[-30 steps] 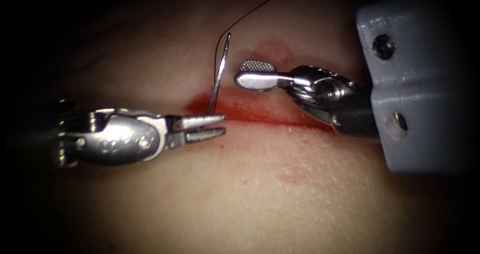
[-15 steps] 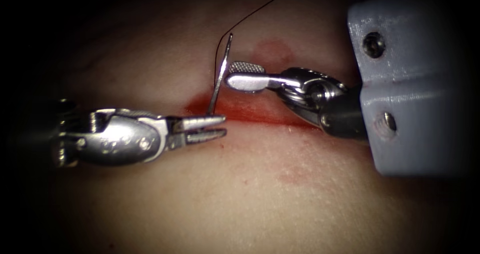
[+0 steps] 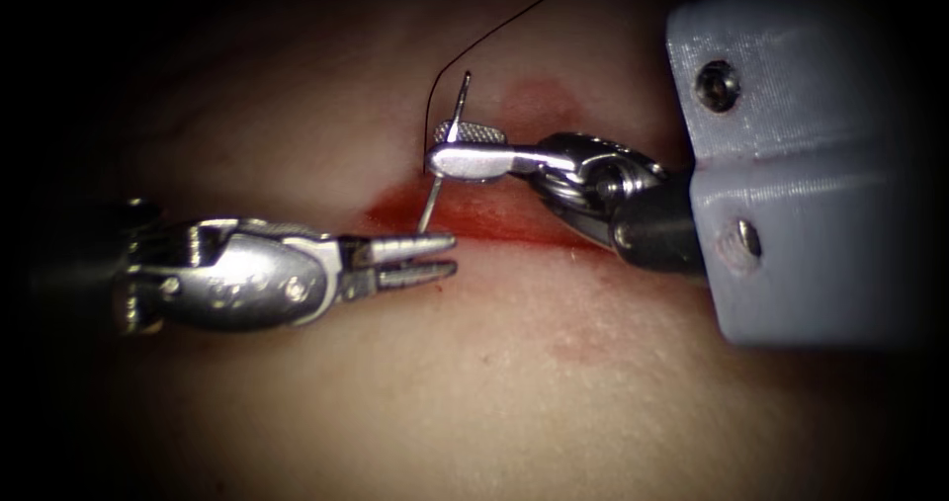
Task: Wound Closure
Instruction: Hand the needle back to the right gripper.
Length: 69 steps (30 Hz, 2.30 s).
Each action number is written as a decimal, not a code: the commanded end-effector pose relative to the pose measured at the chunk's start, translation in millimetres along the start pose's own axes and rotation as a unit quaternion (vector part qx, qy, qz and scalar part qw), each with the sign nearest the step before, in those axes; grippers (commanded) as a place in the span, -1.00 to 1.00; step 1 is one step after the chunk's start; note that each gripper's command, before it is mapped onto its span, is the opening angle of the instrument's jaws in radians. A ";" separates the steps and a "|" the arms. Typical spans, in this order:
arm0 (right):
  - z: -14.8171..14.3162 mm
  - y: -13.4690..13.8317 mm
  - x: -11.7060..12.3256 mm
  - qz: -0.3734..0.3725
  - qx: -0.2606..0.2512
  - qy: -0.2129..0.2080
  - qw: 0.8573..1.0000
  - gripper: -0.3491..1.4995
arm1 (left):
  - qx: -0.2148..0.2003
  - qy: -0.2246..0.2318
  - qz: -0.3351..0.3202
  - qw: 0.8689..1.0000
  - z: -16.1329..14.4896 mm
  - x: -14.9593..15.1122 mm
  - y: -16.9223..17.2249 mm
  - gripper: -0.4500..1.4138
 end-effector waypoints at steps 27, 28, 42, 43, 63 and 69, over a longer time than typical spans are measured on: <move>1.5 -0.1 -1.1 0.008 0.023 -0.015 1.000 0.25 | -0.002 0.000 0.002 1.000 0.7 -0.1 0.4 -0.89; 1.5 -0.1 -1.1 0.008 0.025 -0.016 1.000 -0.01 | -0.002 0.000 0.002 1.000 0.7 -0.1 0.4 -0.89; 0.3 -0.2 0.0 0.008 0.000 0.017 1.000 -1.00 | -0.003 -0.003 0.002 1.000 0.8 0.1 0.6 -0.89; 0.3 -0.2 0.0 0.008 0.001 0.018 1.000 -1.00 | -0.003 -0.003 0.002 1.000 0.8 0.1 0.6 -0.89; -1.2 0.8 1.2 -0.067 -0.053 0.018 0.996 -1.00 | -0.060 0.060 -0.201 0.976 0.5 1.5 -0.1 0.13; -2.2 1.7 1.9 -0.105 -0.097 0.015 0.990 -1.00 | -0.110 0.090 -0.258 0.956 -0.7 1.9 0.4 0.16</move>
